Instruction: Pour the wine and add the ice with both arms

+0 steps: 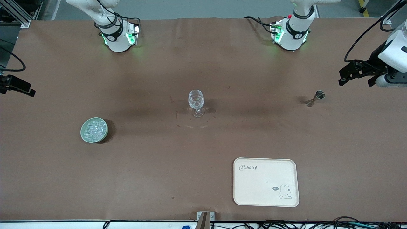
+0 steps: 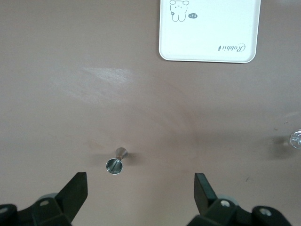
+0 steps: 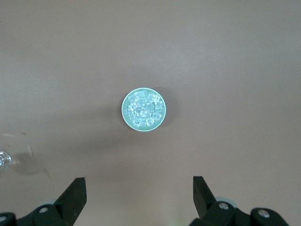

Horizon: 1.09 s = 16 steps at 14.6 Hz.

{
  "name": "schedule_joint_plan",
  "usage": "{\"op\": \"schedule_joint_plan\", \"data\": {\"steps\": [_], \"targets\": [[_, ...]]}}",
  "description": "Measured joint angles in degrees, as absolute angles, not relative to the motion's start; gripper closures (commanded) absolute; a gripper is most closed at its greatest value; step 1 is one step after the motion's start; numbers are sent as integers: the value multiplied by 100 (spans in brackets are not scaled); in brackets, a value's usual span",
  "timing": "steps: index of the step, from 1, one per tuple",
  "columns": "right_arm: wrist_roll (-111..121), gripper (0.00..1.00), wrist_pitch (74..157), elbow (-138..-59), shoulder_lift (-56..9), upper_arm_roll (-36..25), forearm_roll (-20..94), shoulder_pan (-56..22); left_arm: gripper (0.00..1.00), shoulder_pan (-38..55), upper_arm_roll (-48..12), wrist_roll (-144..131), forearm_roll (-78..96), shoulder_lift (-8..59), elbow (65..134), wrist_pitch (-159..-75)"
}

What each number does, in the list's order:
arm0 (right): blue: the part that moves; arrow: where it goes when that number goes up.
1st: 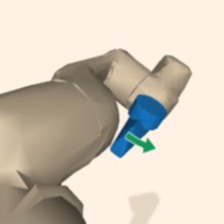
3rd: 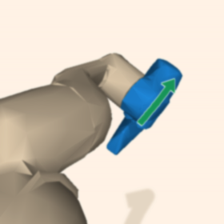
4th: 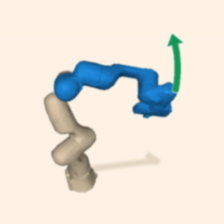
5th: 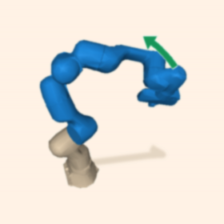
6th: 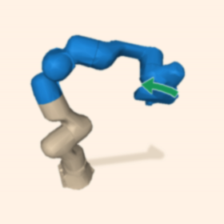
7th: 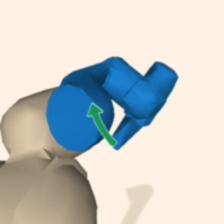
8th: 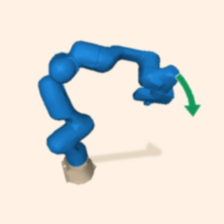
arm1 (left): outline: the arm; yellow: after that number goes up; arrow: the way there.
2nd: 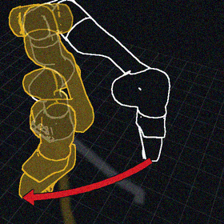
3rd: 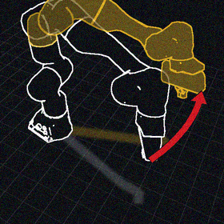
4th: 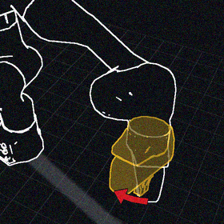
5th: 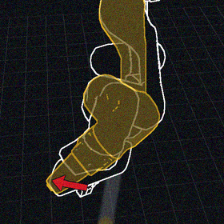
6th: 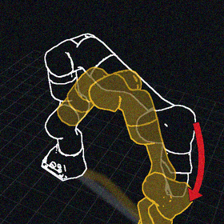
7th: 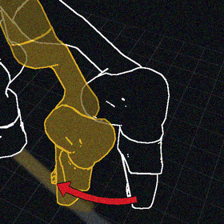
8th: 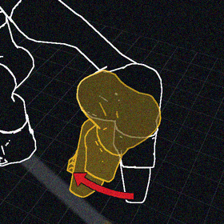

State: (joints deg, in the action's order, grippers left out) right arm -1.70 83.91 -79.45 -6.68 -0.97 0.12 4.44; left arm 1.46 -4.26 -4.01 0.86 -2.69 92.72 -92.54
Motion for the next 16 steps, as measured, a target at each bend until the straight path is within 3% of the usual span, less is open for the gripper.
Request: {"op": "schedule_joint_plan", "data": {"steps": [11, 16], "targets": [[-170, 0, 8274, -7945, -661, -105, 12, 479, 0, 145, -281, -767, 89, -250, 9289, -9231], [-170, 0, 8243, -7945, -661, -109, 13, 482, 0, 134, 727, -1308, 676, 26, 9279, -9041]]}}
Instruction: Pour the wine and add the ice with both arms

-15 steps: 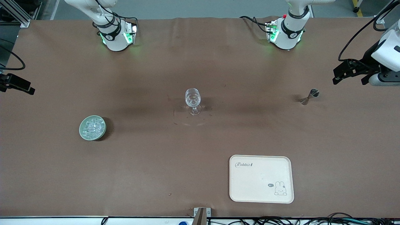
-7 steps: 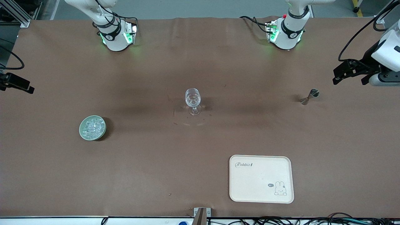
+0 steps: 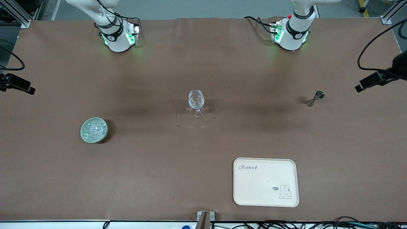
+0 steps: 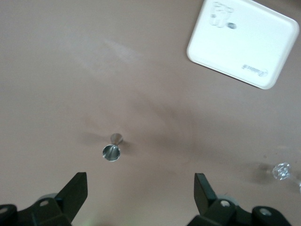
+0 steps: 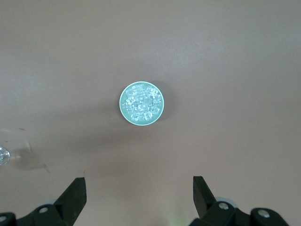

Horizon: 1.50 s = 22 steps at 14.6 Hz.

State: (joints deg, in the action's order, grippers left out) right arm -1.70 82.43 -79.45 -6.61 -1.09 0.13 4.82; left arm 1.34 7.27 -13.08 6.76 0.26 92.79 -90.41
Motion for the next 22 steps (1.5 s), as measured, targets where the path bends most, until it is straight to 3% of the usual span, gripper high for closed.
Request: {"op": "schedule_joint_plan", "data": {"steps": [8, 12, 17, 22], "targets": [[-170, 0, 8249, -8132, -661, -111, 15, 483, 0, 119, 2065, -2112, 2100, 1264, 9294, -8791], [-170, 0, 8602, -8637, -664, -114, 15, 483, 0, 110, 2335, -2316, 3040, 2088, 9298, -8770], [-170, 0, 10075, -9928, -695, -121, 15, 485, 0, 21, 2688, -2509, 4091, 3079, 9305, -8781], [-167, 0, 11916, -11341, -736, -109, 12, 454, 0, -215, 3059, -2358, 4730, 3385, 9814, -8764]]}}
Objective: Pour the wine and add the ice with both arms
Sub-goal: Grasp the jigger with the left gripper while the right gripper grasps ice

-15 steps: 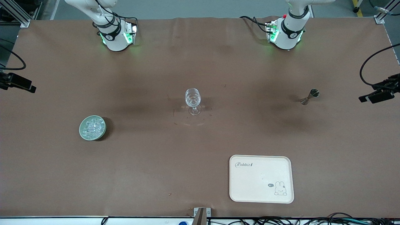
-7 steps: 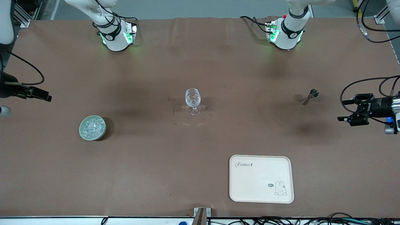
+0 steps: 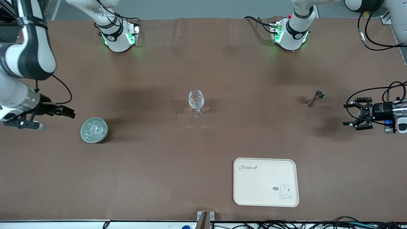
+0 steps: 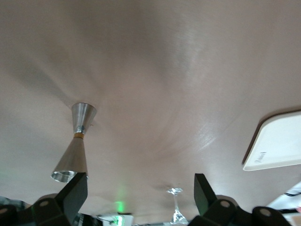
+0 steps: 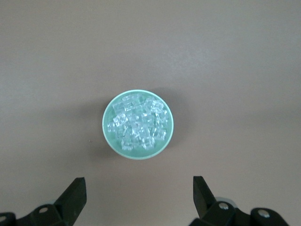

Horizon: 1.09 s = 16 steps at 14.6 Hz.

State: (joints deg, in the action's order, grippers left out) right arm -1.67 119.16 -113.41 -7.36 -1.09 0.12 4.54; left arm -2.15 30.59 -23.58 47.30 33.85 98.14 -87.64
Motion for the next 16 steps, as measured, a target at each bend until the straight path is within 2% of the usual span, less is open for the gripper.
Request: {"op": "schedule_joint_plan", "data": {"steps": [3, 6, 10, 14, 15, 16], "targets": [[-165, 1, 12925, -12040, -844, -99, 10, 370, 0, -241, 3394, -1811, 5222, 3399, 10582, -8755], [-165, 9, 13791, -12451, -1140, -99, 8, 332, 0, -340, 3637, -1411, 5812, 3514, 11333, -8714], [-163, 27, 14174, -12494, -1494, -99, 8, 331, 0, -419, 3661, -1206, 6391, 3701, 11945, -8654], [-162, 31, 14382, -12494, -1699, -99, 8, 330, 0, -295, 3655, -979, 6571, 3749, 12327, -8650], [-162, 39, 14460, -12495, -1762, -100, 8, 331, 0, -284, 3655, -924, 6577, 3748, 12355, -8649], [-162, 42, 14550, -12496, -1832, -100, 8, 331, 4, -283, 3655, -886, 6593, 3748, 12378, -8649]]}}
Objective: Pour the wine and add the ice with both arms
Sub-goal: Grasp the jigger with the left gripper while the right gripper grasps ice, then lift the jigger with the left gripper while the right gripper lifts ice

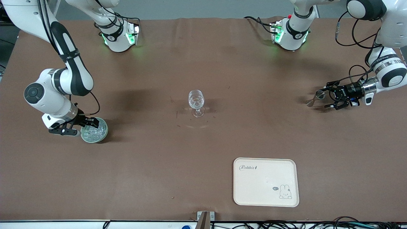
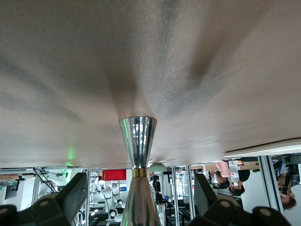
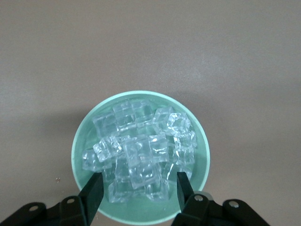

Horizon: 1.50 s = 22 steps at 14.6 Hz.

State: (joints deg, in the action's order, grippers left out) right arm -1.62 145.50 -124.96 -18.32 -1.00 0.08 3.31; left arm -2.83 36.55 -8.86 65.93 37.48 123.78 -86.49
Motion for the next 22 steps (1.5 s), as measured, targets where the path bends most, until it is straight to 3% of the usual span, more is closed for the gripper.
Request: {"op": "schedule_joint_plan", "data": {"steps": [3, 5, 9, 13, 16, 19, 22], "targets": [[-159, 46, 14666, -12496, -1973, -100, 7, 331, 5, -275, 3639, -875, 6684, 3749, 12429, -8584], [-158, 54, 14669, -12495, -2004, -100, 5, 331, 5, -254, 3629, -874, 6711, 3751, 12443, -8549], [-157, 56, 14678, -12495, -2039, -101, 5, 331, 5, -231, 3570, -870, 6946, 3763, 12464, -8539], [-156, 85, 14696, -12495, -2063, -101, 5, 330, 7, -144, 3449, -819, 7154, 3849, 12554, -8543], [-156, 91, 14698, -12486, -2067, -101, 5, 330, 9, -155, 3451, -748, 7196, 3947, 12575, -8543], [-156, 95, 14687, -12439, -2067, -101, 5, 330, 16, -165, 3467, -745, 7197, 3952, 12577, -8542], [-156, 96, 14188, -12180, -2066, -101, 5, 330, 42, -189, 3478, -745, 7197, 3952, 12577, -8486]]}}
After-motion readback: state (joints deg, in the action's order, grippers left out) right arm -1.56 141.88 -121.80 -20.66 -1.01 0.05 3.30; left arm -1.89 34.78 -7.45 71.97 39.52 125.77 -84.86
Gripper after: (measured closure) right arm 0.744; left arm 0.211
